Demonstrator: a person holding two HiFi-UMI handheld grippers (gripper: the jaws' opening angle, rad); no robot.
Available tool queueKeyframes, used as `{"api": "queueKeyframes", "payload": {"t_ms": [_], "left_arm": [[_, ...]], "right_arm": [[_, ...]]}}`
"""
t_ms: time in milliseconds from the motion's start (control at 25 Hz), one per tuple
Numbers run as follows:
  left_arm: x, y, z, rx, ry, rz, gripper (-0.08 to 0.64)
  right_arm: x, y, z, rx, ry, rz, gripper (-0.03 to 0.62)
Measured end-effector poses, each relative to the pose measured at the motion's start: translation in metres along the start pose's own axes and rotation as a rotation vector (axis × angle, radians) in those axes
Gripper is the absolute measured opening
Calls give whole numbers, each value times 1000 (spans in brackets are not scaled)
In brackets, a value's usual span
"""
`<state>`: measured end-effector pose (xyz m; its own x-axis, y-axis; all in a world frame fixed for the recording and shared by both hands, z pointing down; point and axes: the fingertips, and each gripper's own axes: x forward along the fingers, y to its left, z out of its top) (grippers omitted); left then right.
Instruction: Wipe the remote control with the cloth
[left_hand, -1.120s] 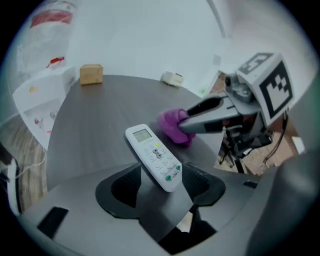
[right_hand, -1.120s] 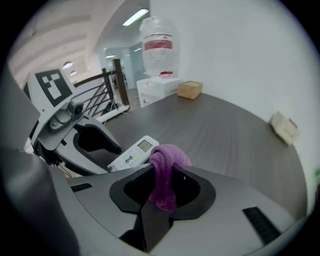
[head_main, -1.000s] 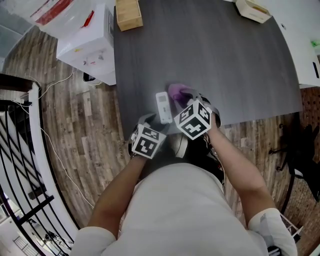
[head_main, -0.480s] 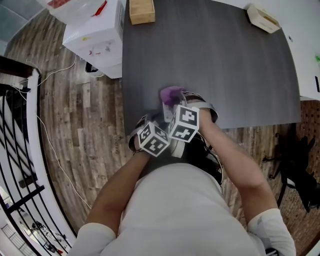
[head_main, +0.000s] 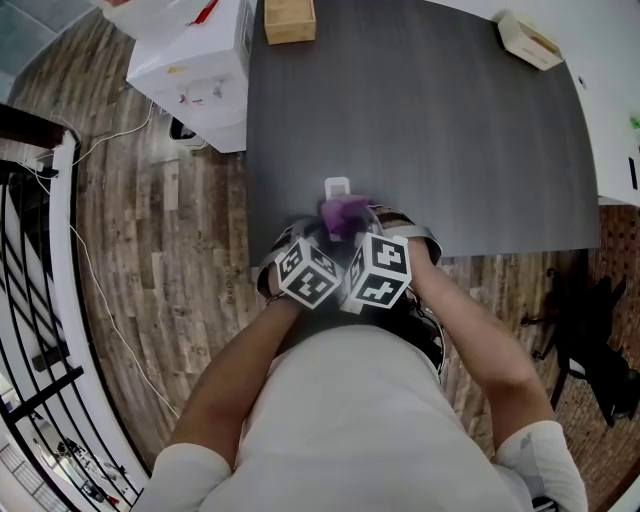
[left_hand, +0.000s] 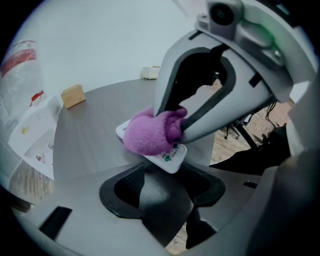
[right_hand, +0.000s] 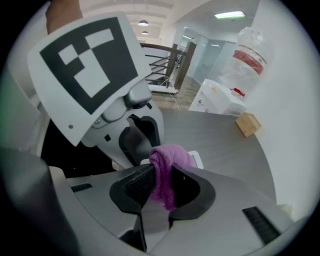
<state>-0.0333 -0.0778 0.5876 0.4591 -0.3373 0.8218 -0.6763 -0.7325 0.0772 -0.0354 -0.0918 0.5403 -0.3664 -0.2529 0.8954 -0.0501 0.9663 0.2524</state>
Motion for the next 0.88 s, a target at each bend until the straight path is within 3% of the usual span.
{"api": "queueKeyframes", "payload": {"t_ms": [200,560,720,880], "left_arm": [[-1,0,0,-3,-7,2,232],[0,1,-1,-11,-23,14,232],[0,1,-2,-13,-28,12,232],[-4,3,-3,-32,-34,15,228]], "right_arm": [[-8,23,-4,81,-19,102,101],[-11,36,-8,406,-67,298,101],[-10,33,-9,459,-80,316,101],[-25,5,-7,499,-121,203,101]]}}
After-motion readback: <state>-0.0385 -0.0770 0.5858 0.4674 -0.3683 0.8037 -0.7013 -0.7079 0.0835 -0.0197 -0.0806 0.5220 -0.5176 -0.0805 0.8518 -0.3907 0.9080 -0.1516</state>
